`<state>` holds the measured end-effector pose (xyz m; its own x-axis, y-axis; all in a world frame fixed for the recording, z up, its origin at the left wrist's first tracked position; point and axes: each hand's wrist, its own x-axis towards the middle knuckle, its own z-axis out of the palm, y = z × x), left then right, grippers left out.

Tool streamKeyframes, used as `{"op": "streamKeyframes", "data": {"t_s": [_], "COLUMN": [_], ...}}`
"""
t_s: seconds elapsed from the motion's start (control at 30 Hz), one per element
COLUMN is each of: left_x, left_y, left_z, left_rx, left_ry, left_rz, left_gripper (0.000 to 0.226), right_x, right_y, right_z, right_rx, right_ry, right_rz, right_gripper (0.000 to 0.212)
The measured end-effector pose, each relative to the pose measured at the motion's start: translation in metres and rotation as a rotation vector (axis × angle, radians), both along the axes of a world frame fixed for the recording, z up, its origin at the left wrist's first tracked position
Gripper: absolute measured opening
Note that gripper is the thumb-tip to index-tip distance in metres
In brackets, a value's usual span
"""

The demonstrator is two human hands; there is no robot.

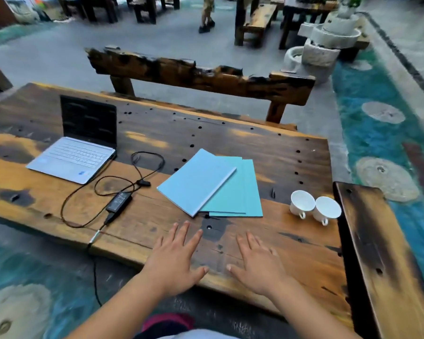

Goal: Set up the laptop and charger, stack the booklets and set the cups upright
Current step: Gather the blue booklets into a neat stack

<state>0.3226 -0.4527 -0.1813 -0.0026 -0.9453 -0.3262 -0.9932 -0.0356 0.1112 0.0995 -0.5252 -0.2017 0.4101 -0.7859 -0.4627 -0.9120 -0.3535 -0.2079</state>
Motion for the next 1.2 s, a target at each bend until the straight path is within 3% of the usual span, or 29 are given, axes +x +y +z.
{"op": "streamKeyframes", "data": {"t_s": [0.27, 0.7, 1.03, 1.2], "left_x": [0.041, 0.105, 0.084, 0.074], "left_y": [-0.060, -0.195, -0.242, -0.237], "left_z": [-0.012, -0.080, -0.153, -0.168], "left_rx": [0.026, 0.189, 0.254, 0.245], "left_ry": [0.032, 0.075, 0.088, -0.017], "left_rz": [-0.014, -0.218, -0.121, -0.142], "left_gripper": [0.090, 0.087, 0.092, 0.092], "right_x": [0.053, 0.133, 0.144, 0.133], "right_y": [-0.045, -0.117, -0.135, -0.143], "right_z": [-0.012, -0.041, -0.083, -0.098], "right_rx": [0.048, 0.183, 0.300, 0.343], "right_ry": [-0.003, -0.004, -0.006, 0.010], "right_rz": [0.007, -0.224, -0.340, -0.328], "right_gripper": [0.090, 0.087, 0.087, 0.087]}}
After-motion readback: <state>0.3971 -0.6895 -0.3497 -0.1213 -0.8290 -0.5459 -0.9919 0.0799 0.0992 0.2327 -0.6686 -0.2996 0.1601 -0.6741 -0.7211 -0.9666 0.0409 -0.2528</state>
